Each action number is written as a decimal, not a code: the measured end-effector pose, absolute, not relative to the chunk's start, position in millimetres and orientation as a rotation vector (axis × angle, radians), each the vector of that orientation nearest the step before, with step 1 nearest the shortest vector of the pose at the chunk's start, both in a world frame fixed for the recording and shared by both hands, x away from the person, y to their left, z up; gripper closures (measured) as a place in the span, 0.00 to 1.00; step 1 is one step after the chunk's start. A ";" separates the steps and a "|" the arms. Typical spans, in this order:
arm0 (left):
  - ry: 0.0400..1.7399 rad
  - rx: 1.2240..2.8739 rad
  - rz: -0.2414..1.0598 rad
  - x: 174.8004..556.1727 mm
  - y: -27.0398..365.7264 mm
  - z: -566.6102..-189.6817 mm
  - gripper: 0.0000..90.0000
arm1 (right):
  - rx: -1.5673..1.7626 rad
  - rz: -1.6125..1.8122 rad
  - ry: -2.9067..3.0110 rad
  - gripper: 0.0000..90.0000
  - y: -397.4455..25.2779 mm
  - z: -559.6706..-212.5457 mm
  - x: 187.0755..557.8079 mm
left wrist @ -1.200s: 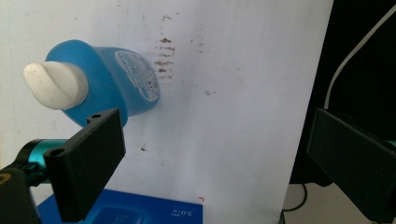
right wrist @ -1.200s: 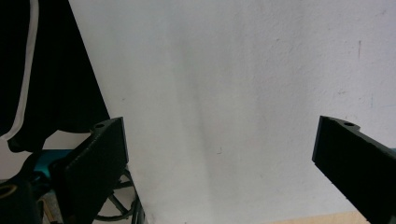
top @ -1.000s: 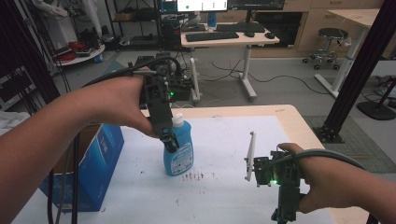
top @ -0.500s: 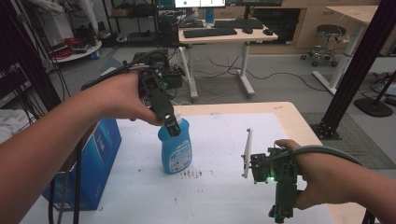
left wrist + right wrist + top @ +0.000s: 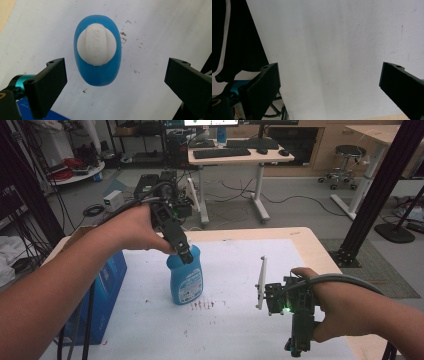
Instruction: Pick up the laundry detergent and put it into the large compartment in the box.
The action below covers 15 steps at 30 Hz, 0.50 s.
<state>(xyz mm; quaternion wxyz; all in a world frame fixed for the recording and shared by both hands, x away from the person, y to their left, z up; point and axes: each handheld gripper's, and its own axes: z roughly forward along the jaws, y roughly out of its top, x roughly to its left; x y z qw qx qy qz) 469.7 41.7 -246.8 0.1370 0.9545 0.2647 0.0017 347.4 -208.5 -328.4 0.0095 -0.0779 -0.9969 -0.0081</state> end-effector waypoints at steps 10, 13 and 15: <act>0.829 2.703 -0.014 476.7 43.8 -268.4 0.05 | -0.223 -0.016 -3.117 0.03 -206.8 -329.1 348.5; 0.841 2.686 -0.023 479.4 42.7 -275.1 0.05 | -0.240 -0.017 -3.112 0.03 -205.6 -329.1 348.2; 0.854 2.678 -0.024 481.3 41.8 -278.9 0.05 | -0.242 -0.016 -3.114 0.03 -205.2 -329.7 347.9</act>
